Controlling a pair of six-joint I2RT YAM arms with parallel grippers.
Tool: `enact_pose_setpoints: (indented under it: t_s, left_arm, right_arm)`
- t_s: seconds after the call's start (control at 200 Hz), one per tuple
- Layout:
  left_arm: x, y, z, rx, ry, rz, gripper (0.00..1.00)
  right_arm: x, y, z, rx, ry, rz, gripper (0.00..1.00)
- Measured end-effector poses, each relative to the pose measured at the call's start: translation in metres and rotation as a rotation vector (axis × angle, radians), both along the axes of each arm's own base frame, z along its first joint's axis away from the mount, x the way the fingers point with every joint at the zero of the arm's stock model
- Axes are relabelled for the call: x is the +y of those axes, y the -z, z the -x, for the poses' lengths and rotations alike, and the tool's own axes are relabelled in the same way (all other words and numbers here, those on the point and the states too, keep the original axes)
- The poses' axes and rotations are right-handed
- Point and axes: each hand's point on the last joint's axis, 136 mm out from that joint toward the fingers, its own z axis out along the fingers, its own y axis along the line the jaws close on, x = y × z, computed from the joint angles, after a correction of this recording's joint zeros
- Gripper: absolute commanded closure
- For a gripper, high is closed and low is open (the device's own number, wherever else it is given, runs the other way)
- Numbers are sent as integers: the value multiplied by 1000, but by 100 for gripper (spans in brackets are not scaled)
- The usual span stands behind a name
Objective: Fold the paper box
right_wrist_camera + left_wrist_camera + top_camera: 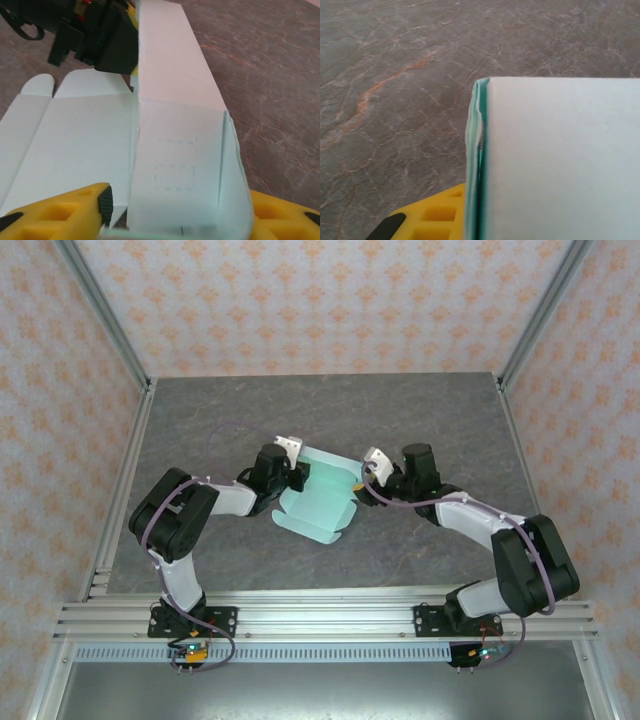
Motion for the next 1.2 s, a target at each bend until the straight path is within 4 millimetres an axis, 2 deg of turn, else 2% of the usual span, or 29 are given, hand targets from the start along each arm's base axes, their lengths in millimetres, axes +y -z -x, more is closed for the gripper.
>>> enact_pose_setpoints:
  t_s: [0.15,0.38,0.676,0.766,0.936,1.016,1.096,1.201]
  left_arm:
    - [4,-6,11,-16,1,7,87]
    - [14,-23,10,-45,-35,31,87]
    - [23,-16,11,-14,-67,9,88]
    - [25,-14,11,-8,-80,-3,88]
    - [24,-14,12,-12,-73,3,87]
    - [21,-15,13,-9,-58,12,87]
    - [20,-15,13,-9,-51,17,87]
    - [21,-15,13,-7,-47,22,87]
  right_arm:
    - [-14,-14,-5,-38,25,-10,35]
    - [-31,-28,-7,-71,44,-23,33]
    - [-27,-29,11,15,-43,-84,31]
    - [-30,-28,6,2,-17,-72,30]
    - [-38,-21,-8,-29,45,-30,36]
    - [-33,-16,-12,5,18,-24,37]
    - [-20,-14,-13,31,-45,-9,39]
    - [4,-15,-5,52,-150,3,49]
